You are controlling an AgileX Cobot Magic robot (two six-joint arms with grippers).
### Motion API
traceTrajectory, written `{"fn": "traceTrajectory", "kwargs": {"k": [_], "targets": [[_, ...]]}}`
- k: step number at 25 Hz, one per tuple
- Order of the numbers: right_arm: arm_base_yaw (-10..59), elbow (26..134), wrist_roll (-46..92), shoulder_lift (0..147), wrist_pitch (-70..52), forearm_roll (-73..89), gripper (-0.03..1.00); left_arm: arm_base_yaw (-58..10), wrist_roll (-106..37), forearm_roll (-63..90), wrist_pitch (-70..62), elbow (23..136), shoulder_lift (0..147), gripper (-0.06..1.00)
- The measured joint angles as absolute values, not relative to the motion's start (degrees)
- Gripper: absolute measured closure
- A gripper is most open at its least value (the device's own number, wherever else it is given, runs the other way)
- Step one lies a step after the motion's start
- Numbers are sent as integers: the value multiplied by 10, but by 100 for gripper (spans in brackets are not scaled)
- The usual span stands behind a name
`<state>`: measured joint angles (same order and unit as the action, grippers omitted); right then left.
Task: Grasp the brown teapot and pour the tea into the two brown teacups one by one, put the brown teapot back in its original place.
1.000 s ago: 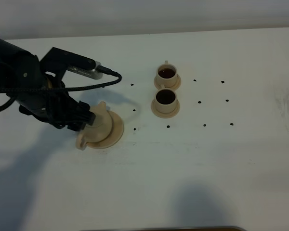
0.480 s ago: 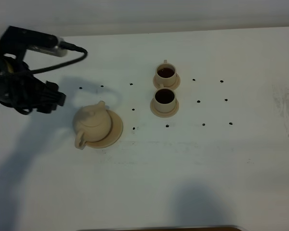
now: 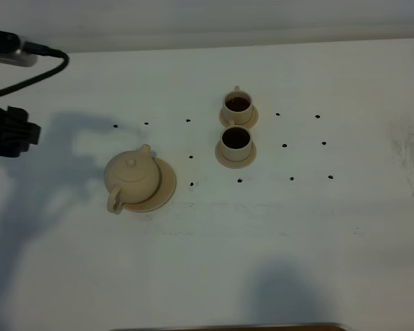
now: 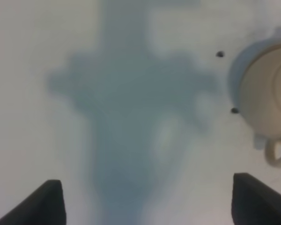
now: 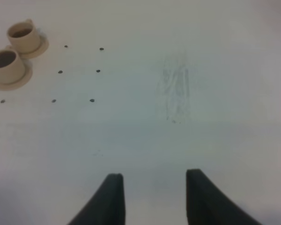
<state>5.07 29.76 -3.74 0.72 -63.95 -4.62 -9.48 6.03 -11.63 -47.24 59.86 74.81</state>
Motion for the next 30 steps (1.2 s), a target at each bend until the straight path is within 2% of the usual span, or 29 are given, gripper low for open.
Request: {"fn": "traceTrajectory", "kwargs": {"k": [20, 24, 30], "targets": [[51, 298, -37, 7, -640, -46, 66, 14, 46, -127, -550, 599, 639, 18], [51, 298, -37, 7, -640, -46, 66, 17, 46, -128, -556, 596, 628, 18], [51, 298, -37, 7, -640, -46, 66, 17, 42, -118, -509, 526, 595, 18]]}}
